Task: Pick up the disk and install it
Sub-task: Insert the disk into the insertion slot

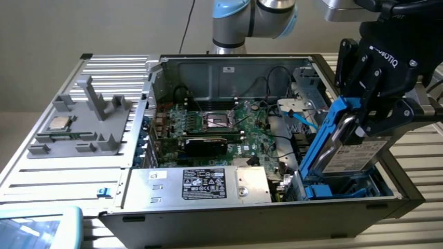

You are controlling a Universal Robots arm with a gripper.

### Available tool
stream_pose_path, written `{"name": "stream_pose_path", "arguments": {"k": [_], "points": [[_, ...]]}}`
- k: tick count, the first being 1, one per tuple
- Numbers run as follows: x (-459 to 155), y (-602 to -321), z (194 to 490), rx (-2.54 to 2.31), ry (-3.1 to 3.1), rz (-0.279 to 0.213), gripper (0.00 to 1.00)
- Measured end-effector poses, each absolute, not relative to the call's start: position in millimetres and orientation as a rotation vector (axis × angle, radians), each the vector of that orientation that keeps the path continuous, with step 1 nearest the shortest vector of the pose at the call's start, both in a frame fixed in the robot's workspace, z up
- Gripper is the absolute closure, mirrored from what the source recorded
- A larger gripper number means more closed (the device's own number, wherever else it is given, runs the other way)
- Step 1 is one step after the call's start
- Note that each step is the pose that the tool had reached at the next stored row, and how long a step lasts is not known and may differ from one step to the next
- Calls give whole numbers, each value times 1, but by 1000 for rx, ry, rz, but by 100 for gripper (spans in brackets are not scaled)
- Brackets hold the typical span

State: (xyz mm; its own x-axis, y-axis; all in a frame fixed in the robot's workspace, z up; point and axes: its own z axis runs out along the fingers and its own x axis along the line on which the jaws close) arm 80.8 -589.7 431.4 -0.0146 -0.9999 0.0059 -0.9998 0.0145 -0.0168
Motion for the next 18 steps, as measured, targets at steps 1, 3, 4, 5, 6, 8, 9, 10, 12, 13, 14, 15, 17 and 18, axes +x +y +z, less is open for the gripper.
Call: {"name": "stream_pose_path", "arguments": {"k": [1, 3, 4, 5, 6, 8, 9, 10, 12, 13, 14, 15, 17, 18], "points": [[81, -590, 431, -2200, 2232, -25, 63], [81, -590, 430, -2200, 2232, -25, 63], [81, -590, 429, -2200, 2232, -25, 63], [81, -590, 429, -2200, 2232, -25, 63], [81, -590, 429, -2200, 2232, -25, 63], [81, -591, 428, -2200, 2232, -25, 63], [81, -591, 428, -2200, 2232, -25, 63], [82, -592, 428, -2200, 2232, -25, 63], [82, -592, 427, -2200, 2232, -25, 63], [82, -592, 426, -2200, 2232, -25, 63], [82, -592, 426, -2200, 2232, -25, 63], [82, -592, 426, -2200, 2232, -25, 63], [82, -592, 424, -2200, 2232, -25, 63], [82, -592, 424, -2200, 2232, -25, 63]]}}
